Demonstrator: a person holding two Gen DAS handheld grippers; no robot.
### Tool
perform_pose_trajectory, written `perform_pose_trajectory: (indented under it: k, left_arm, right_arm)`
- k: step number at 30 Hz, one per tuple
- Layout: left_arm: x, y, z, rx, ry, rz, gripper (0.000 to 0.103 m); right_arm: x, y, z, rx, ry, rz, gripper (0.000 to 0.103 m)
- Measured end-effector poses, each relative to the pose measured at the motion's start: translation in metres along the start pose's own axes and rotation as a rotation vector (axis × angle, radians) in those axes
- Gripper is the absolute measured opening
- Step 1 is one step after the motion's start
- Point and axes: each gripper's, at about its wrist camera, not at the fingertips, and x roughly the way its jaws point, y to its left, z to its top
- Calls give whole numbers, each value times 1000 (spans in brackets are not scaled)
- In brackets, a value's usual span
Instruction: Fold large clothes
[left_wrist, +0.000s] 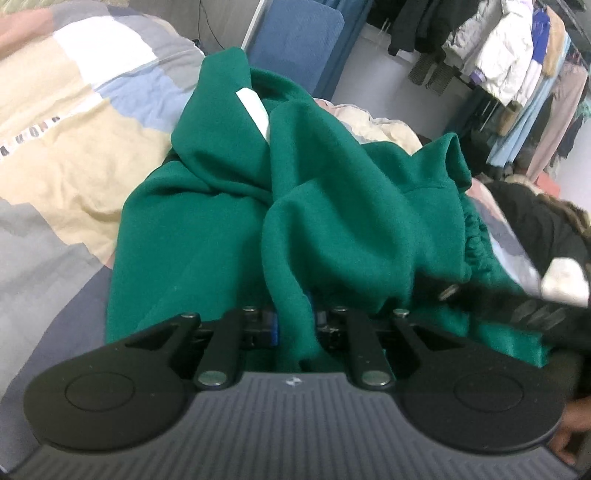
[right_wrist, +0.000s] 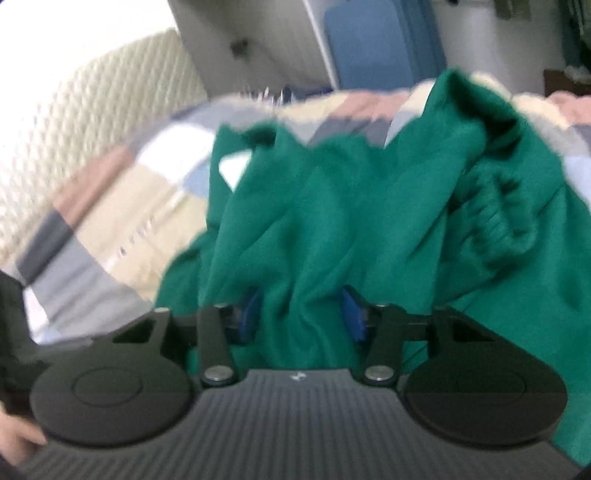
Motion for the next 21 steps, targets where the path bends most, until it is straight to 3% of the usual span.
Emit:
perform_pose_trajectory:
  k: [4, 7, 9, 11, 15, 21]
  left_arm:
    - [-12, 4, 1, -2, -24, -17, 21]
    - [-26, 9, 7, 1, -57, -37, 31]
    - [-38, 14, 15, -23, -88, -60, 55]
    - [-43, 19, 27, -42, -110, -121, 64]
    - [-24, 24, 56, -108, -89, -196, 65]
    - [34, 21, 99, -106, -58, -126, 66]
  right_arm:
    - [5, 7, -5, -35, 39, -26, 48]
    - [-7, 3, 2, 4, 55, -10, 49]
    - [-19, -7, 9, 51, 47, 17, 50]
    - [-29, -19, 14, 101, 28, 25, 50]
    - [-47, -34, 32, 91, -70, -44, 73]
    - [-16, -72, 67, 182, -115, -88, 72]
